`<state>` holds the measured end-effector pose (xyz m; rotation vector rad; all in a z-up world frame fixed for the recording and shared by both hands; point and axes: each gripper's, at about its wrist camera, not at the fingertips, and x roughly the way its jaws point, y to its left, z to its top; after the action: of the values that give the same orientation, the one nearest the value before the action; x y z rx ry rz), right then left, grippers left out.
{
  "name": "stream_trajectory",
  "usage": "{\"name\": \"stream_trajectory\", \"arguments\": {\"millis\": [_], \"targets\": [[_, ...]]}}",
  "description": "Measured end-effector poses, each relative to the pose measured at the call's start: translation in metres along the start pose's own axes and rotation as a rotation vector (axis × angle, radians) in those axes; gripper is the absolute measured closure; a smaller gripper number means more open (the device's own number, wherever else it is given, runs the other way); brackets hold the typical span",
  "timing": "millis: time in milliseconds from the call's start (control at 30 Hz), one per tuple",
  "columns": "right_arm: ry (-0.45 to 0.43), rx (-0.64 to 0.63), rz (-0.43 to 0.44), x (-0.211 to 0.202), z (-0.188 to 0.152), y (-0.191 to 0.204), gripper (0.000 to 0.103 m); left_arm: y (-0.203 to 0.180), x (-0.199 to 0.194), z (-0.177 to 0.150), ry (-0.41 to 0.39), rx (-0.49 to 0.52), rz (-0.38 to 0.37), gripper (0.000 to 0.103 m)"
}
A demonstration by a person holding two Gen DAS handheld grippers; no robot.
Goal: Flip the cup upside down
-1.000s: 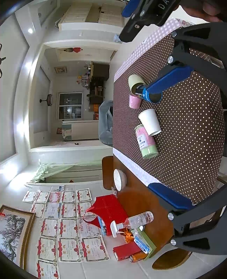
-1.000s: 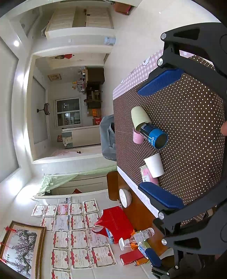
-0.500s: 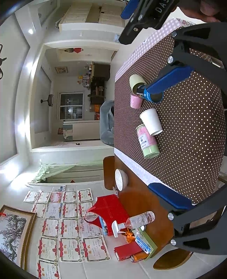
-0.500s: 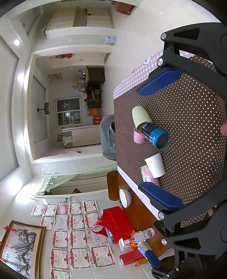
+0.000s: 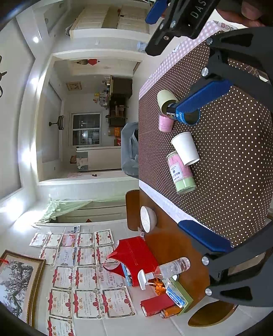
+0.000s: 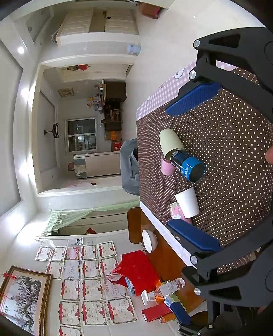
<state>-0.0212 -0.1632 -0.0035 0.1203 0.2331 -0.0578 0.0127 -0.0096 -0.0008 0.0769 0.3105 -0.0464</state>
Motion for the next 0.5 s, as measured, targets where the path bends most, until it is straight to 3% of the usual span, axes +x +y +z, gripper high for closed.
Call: {"name": "stream_trajectory", "arguments": {"millis": [500], "targets": [[0.006,-0.026,-0.004,0.016,0.007,0.0,0.006,0.004,0.014,0.005,0.008,-0.001,0.008,0.003]]}}
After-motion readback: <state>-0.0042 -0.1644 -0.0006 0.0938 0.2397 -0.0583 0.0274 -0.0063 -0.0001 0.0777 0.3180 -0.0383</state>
